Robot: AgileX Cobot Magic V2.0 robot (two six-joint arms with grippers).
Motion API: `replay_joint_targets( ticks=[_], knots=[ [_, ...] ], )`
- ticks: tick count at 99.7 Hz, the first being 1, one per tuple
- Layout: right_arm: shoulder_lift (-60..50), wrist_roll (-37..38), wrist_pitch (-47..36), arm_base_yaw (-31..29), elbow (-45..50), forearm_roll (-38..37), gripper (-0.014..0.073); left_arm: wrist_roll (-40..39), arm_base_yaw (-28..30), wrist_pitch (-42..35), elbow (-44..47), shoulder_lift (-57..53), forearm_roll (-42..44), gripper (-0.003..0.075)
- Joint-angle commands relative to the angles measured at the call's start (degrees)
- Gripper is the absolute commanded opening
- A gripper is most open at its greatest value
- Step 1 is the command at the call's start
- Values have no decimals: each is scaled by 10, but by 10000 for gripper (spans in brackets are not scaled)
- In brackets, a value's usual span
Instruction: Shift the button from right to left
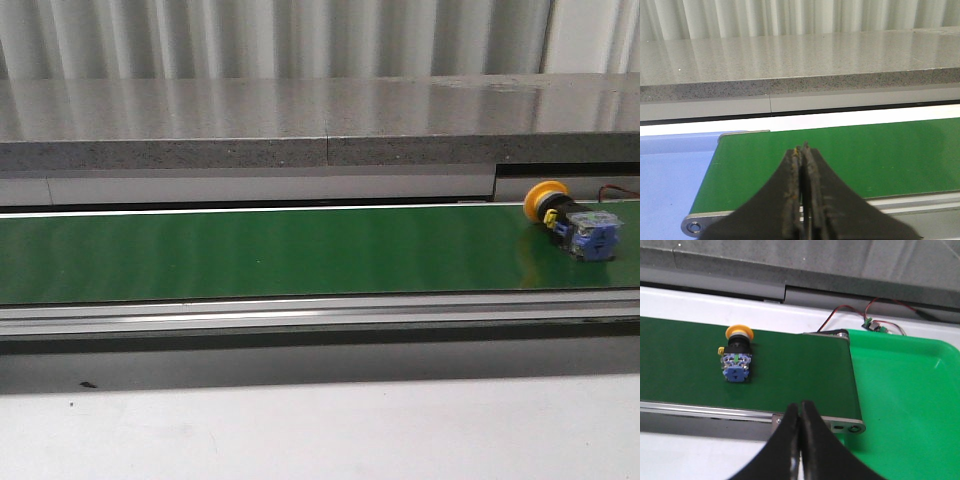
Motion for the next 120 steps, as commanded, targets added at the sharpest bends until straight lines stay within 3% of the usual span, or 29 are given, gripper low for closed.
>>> replay_joint_targets(
  ticks=[1, 28, 39, 60, 80, 96, 101, 108, 120],
  knots=[
    [-34, -5, -59, 1, 2, 5, -67, -1, 2, -44, 22, -18, -1, -20],
    [-59, -5, -72, 1, 13, 5, -67, -1, 2, -113, 18, -18, -1, -21],
    [-59, -5, -74, 1, 13, 5, -67, -2, 2, -102, -7, -15, -1, -21],
    [-59, -5, -80, 1, 13, 5, -67, -2, 2, 23, -115, 57, -1, -21],
    [-59, -5, -83, 1, 13, 5, -67, -2, 2, 207, -220, 182, -1, -21],
    [-59, -5, -83, 1, 13, 5, -67, -2, -6, 250, -283, 281, -1, -15],
    [-59, -5, -83, 1, 13, 5, -67, -2, -6, 258, -300, 307, -1, 15],
    [-59, -5, -83, 1, 13, 5, -67, -2, -6, 267, -321, 342, -1, 130],
    [-59, -5, -83, 1, 13, 5, -67, -2, -6, 272, -346, 395, -1, 461]
  ],
)
